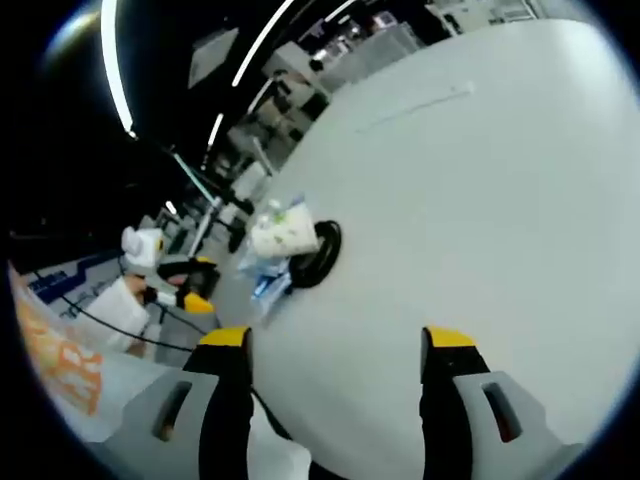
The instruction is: Arrange the tabletop items into an orderly group along one side of the table until the central work area is clear of visible clutter.
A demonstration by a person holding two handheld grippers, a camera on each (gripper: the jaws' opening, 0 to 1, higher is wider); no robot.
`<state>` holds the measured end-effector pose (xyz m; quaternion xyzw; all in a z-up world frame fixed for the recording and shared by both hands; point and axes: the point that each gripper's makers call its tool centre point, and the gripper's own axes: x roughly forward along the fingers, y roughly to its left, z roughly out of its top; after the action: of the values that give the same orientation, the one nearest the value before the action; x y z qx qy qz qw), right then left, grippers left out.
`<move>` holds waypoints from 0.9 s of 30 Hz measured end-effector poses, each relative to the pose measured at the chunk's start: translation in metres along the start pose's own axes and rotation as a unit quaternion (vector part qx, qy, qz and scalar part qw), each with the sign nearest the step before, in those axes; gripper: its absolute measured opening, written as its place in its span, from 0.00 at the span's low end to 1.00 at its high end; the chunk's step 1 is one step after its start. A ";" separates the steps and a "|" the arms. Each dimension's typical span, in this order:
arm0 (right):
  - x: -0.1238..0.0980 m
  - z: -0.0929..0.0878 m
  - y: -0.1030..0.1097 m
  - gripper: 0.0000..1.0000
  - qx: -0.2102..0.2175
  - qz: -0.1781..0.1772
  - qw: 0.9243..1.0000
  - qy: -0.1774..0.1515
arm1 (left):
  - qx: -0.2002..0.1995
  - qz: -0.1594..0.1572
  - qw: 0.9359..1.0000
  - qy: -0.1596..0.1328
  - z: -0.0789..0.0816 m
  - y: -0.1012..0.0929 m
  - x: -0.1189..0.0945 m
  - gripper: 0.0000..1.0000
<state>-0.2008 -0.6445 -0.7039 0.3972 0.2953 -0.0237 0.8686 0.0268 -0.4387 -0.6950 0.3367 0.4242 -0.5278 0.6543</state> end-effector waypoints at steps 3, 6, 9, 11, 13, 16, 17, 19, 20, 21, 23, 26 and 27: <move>0.000 -0.002 0.001 0.66 0.004 0.002 1.000 0.001 | -0.007 0.001 1.000 -0.008 0.001 0.000 -0.003 0.99; -0.001 -0.005 0.002 0.65 0.009 0.005 1.000 0.004 | -0.019 0.004 1.000 -0.014 0.002 0.001 -0.004 0.99; 0.000 -0.008 0.002 0.65 0.009 0.007 1.000 0.008 | -0.023 0.006 1.000 -0.018 0.002 0.001 -0.005 0.98; 0.000 -0.008 0.003 0.65 0.009 0.008 1.000 0.009 | -0.022 0.005 1.000 -0.019 0.002 -0.001 -0.006 0.98; 0.000 -0.008 0.004 0.65 0.012 0.009 1.000 0.007 | -0.016 0.006 1.000 -0.022 0.004 -0.003 -0.006 0.98; 0.000 -0.007 0.005 0.64 0.017 0.013 1.000 0.006 | -0.013 0.006 1.000 -0.020 0.005 -0.005 -0.005 0.97; 0.000 -0.007 0.005 0.64 0.017 0.013 1.000 0.006 | -0.011 0.006 1.000 -0.019 0.005 -0.004 -0.005 0.97; 0.000 -0.008 0.005 0.64 0.015 0.013 1.000 0.008 | -0.007 0.007 1.000 -0.015 0.003 -0.004 -0.005 0.97; -0.001 -0.008 0.005 0.64 0.015 0.013 1.000 0.009 | -0.005 0.008 1.000 -0.014 0.003 -0.004 -0.005 0.97; -0.001 -0.008 0.005 0.64 0.015 0.013 1.000 0.009 | -0.004 0.008 1.000 -0.013 0.003 -0.004 -0.005 0.97; -0.001 -0.008 0.005 0.64 0.016 0.014 1.000 0.008 | -0.004 0.008 1.000 -0.013 0.002 -0.005 -0.005 0.97; -0.002 -0.009 0.004 0.64 0.018 0.015 1.000 0.008 | -0.005 0.008 1.000 -0.012 0.001 -0.005 -0.004 0.97; -0.002 -0.009 0.004 0.64 0.020 0.015 1.000 0.008 | -0.004 0.007 1.000 -0.011 0.001 -0.006 -0.005 0.97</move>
<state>-0.2056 -0.6358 -0.7049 0.4188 0.2954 -0.0130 0.8586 0.0209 -0.4391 -0.6903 0.3311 0.4166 -0.5249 0.6643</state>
